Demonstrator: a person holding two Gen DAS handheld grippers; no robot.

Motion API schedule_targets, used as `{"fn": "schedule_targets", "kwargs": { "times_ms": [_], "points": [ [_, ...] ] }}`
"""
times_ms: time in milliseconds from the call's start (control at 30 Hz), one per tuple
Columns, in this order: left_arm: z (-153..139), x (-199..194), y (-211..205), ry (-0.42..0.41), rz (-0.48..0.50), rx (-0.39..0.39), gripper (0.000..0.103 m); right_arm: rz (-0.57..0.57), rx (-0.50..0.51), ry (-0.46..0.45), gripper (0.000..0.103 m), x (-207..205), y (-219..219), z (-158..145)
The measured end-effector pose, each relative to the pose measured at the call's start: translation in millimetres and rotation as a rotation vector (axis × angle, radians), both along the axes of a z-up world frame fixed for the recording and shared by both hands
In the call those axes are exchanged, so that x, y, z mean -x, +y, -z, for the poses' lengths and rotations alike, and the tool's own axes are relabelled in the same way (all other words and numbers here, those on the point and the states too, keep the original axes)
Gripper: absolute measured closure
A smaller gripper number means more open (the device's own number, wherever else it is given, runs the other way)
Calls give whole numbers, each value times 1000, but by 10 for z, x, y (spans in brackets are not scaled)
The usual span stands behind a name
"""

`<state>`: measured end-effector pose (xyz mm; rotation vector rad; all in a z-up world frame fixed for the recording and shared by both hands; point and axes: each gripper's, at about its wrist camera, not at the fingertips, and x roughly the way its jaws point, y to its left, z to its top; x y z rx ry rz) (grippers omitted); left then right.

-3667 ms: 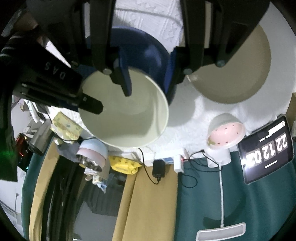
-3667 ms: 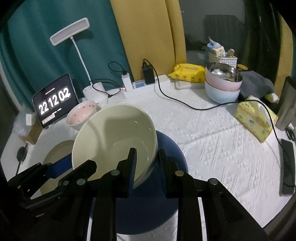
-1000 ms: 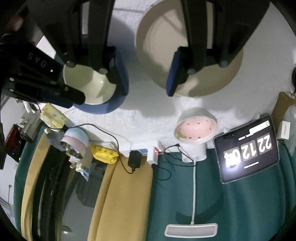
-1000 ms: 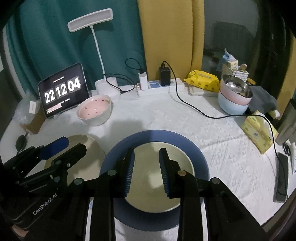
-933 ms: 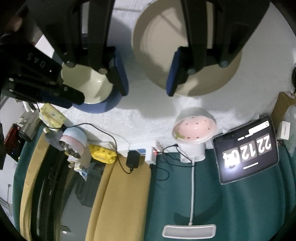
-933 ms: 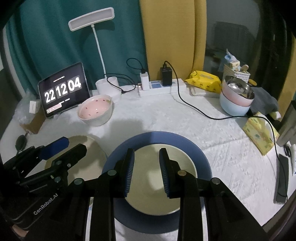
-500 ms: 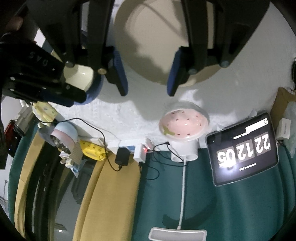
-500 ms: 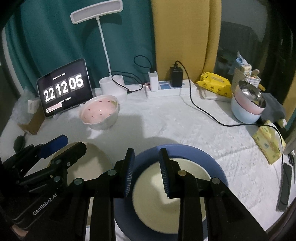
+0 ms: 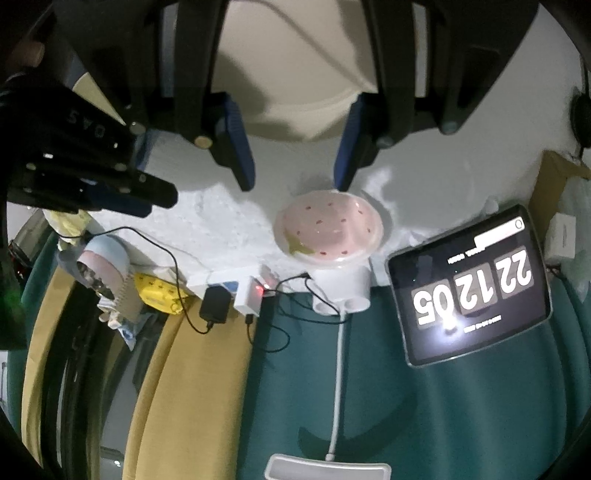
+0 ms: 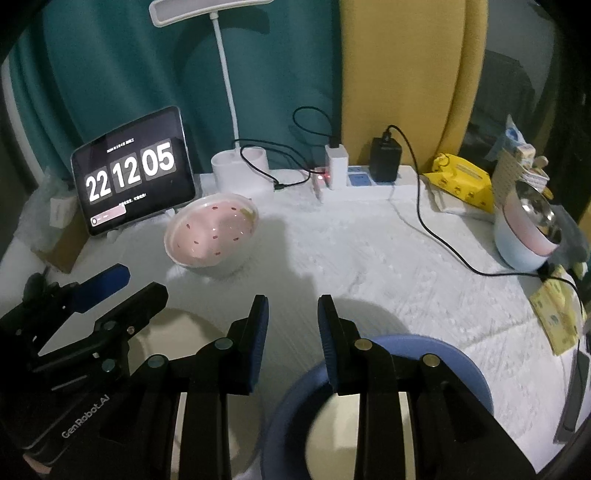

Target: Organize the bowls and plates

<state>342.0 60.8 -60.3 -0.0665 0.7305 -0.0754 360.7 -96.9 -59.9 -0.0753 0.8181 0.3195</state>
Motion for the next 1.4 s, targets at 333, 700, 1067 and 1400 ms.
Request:
{"fn": "schedule_targets", "kwargs": {
  "times_ms": [333, 700, 1067, 1400],
  "points": [
    [30, -371, 346, 16, -39, -19, 57, -18, -8, 18, 74, -354, 179, 56],
    [220, -852, 619, 83, -73, -13, 57, -17, -51, 45, 68, -774, 347, 118],
    [519, -1103, 772, 152, -79, 25, 57, 35, -79, 120, 60, -1110, 485, 287],
    [724, -1220, 850, 233, -44, 102, 57, 103, -114, 232, 60, -1237, 683, 532]
  ]
}}
